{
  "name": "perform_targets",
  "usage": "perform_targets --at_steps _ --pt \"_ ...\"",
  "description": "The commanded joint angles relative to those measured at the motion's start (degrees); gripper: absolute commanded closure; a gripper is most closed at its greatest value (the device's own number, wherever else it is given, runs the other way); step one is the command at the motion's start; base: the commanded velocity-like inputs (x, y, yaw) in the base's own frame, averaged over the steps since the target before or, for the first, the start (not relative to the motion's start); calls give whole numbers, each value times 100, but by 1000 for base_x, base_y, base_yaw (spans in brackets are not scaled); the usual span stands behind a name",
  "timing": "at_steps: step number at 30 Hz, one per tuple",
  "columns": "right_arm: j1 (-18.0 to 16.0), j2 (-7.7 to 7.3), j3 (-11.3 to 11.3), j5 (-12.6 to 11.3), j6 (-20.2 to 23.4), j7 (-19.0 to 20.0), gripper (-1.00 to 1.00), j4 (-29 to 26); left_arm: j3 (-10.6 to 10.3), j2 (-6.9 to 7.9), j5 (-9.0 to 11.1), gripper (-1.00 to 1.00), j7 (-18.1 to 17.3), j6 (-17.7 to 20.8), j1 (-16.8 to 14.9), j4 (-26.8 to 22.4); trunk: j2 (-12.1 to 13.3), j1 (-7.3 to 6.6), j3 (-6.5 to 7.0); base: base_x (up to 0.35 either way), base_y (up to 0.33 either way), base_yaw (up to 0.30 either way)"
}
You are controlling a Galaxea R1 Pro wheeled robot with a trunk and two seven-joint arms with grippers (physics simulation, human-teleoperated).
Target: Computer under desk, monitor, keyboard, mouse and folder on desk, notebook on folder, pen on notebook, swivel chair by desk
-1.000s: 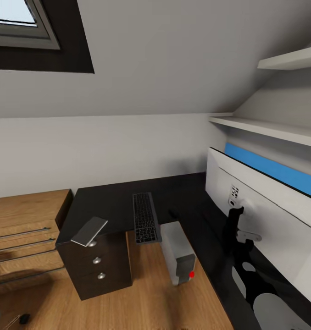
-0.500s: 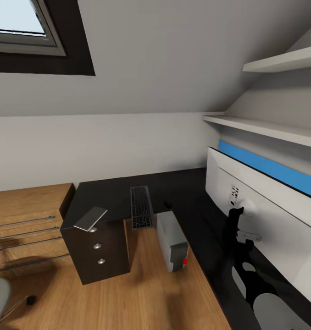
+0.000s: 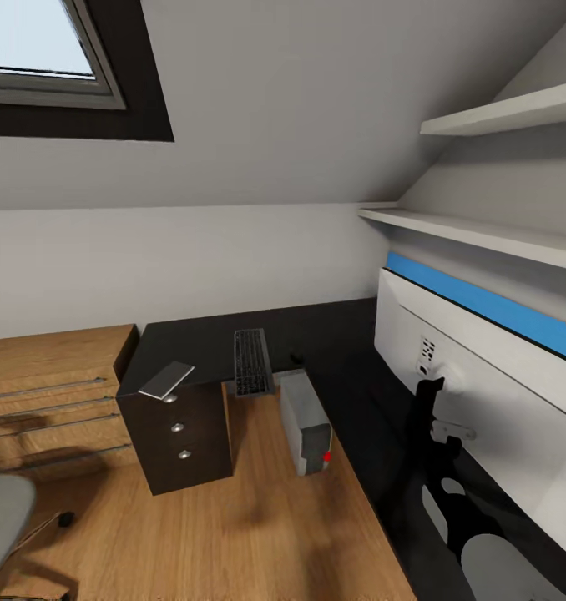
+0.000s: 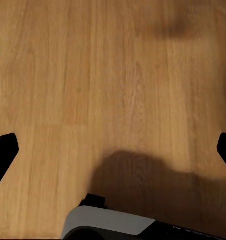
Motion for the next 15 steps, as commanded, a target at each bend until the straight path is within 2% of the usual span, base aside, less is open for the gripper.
perform_targets --at_steps 1,7,15 --pt "-9 3 6 68 -17 -32 100 1 16 -4 34 -100 -15 -10 2 -9 -7 -2 -6 -257 -99 0" --pt "-8 9 10 70 -17 -32 100 5 16 -4 34 -100 -15 -10 2 -9 -7 -2 -6 -255 -126 0" --pt "-8 15 12 75 -17 -31 100 9 16 -4 34 -100 -15 -10 2 -9 -7 -2 -6 -243 -205 0"
